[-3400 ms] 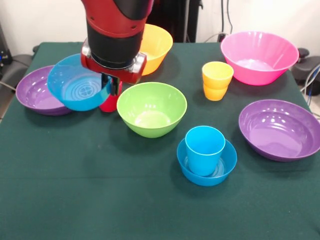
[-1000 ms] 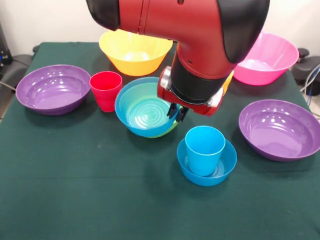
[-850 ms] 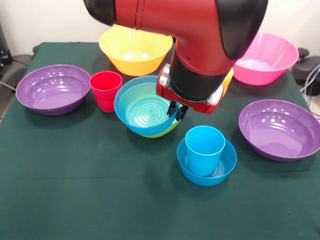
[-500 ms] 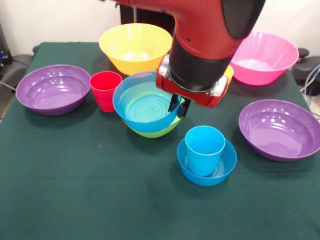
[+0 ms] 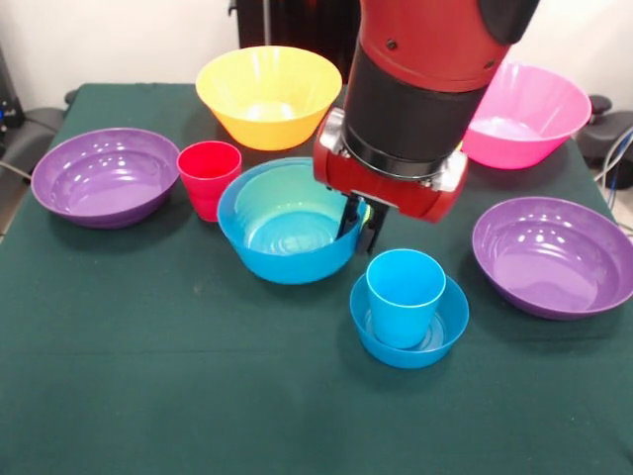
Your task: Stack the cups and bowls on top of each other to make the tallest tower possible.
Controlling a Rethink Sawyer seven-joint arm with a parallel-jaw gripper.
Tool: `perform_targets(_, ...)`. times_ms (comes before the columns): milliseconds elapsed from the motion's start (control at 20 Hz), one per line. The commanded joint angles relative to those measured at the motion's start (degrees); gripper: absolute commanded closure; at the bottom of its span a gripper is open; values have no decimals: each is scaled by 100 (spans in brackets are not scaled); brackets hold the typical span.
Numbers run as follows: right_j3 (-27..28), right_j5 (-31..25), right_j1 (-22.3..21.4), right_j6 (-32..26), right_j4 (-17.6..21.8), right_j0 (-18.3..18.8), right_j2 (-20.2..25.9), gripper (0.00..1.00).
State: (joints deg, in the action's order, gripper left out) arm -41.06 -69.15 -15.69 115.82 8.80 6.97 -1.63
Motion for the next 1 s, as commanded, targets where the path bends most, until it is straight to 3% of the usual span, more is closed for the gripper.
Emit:
perform_targets(50,-8,583,148,1209,-11,-216,115,100)
perform_targets(500,53,834,337,1564,-122,-406,-101,100)
perform_targets(750,-604,1155,56,1865,-238,-557,-248,100)
perform_targets(1000,-816,1357,34,2068,-368,-651,-335,100)
